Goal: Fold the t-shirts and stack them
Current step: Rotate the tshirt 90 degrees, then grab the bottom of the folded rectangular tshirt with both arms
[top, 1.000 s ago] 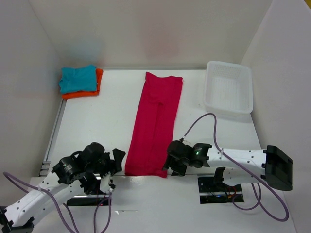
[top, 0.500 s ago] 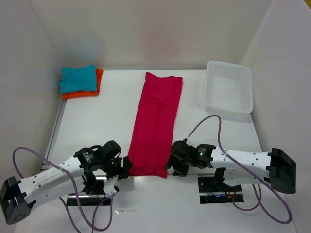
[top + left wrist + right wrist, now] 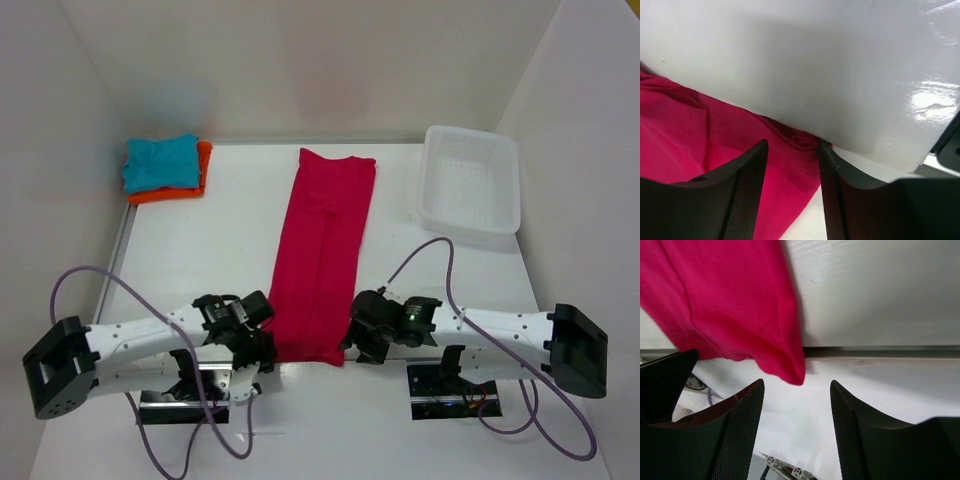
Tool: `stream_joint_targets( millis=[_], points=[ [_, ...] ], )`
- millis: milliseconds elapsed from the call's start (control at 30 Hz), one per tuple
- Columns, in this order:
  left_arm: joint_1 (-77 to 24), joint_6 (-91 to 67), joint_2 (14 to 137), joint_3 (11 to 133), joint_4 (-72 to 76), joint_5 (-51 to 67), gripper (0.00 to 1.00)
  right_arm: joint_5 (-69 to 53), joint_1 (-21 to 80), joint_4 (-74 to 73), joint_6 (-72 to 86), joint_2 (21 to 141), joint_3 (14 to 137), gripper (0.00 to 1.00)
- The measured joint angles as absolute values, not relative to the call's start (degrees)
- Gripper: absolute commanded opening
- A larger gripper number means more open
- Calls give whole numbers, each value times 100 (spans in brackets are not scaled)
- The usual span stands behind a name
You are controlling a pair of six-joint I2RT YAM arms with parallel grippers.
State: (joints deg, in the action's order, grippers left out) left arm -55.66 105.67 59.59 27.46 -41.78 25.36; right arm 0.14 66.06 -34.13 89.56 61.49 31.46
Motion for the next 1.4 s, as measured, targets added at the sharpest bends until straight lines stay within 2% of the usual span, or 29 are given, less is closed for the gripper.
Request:
stream_joint_targets(
  millis=[167,300,433,500,633,667,700,867,1100,1233,1400],
  points=[
    [-5566,10250,6818,3273,-4110,2379,57,-23,6584,-3387,8862,6573,3153,62],
    [-5566,10239,6735,3330,-4209,2145,61,-108,6497,-3393,8674,7146,3328,62],
    [-5570,10193,6615,3328,-4346,2104,60,-217,6436,-3347,8484,7454,3507,62],
    [-5599,10158,6604,3328,-4372,2112,56,-279,6420,-3354,8401,7557,3573,62],
    [-5618,10012,6755,3328,-4390,2134,36,-364,6396,-3393,8232,7745,3697,62],
    [-5655,9979,6790,3328,-4392,2132,27,-386,6388,-3400,8202,7771,3717,61],
    [-5723,9904,6810,3328,-4390,2141,7,-408,6377,-3406,8165,7797,3730,61],
    [-5920,9529,6816,3332,-4261,2220,5,-438,6370,-3437,8086,7874,3780,57],
    [-5931,8774,6707,3332,-3885,2237,2,-458,6370,-3568,7957,8051,3948,57],
    [-5913,8230,6641,3374,-3638,2154,2,-460,6370,-3575,7950,8051,3948,51],
    [-5791,7898,6591,3448,-3454,2082,2,-497,6366,-3559,7940,8169,3997,51]
  ],
)
